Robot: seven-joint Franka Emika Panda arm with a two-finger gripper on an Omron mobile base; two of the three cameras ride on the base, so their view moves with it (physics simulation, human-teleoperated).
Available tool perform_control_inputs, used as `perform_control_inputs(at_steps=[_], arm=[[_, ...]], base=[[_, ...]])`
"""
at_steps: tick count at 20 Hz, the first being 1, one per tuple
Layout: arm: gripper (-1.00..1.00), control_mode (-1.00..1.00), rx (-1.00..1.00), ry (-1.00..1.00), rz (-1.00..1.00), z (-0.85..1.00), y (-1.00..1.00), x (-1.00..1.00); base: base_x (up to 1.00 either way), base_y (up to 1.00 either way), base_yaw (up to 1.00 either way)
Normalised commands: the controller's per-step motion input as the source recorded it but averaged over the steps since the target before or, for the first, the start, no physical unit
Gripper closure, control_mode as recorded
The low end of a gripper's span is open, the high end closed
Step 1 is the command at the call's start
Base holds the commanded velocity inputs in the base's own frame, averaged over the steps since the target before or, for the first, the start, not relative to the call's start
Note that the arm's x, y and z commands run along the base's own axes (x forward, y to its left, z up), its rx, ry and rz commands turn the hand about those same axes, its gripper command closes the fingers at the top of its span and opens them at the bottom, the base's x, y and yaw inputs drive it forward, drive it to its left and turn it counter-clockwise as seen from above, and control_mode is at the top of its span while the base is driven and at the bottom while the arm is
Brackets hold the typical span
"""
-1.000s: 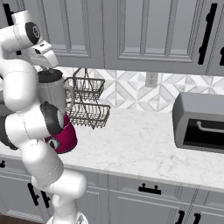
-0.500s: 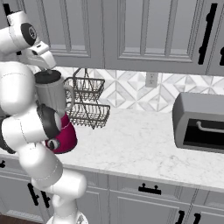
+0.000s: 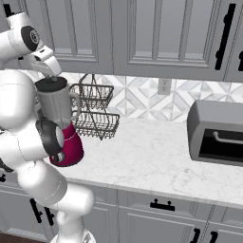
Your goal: Close the lid blender by securely placing the lid on top.
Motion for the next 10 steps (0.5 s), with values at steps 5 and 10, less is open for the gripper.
perform_control_inputs(at_steps=[5, 10], arm=[[1.0, -1.0, 0.0, 0.0, 0.0, -0.02, 0.0, -0.03], [1.0, -1.0, -0.03, -0.02, 0.0, -0.08, 0.0, -0.09]], base=[[0.0, 0.0, 0.0], [0.0, 0.0, 0.0]])
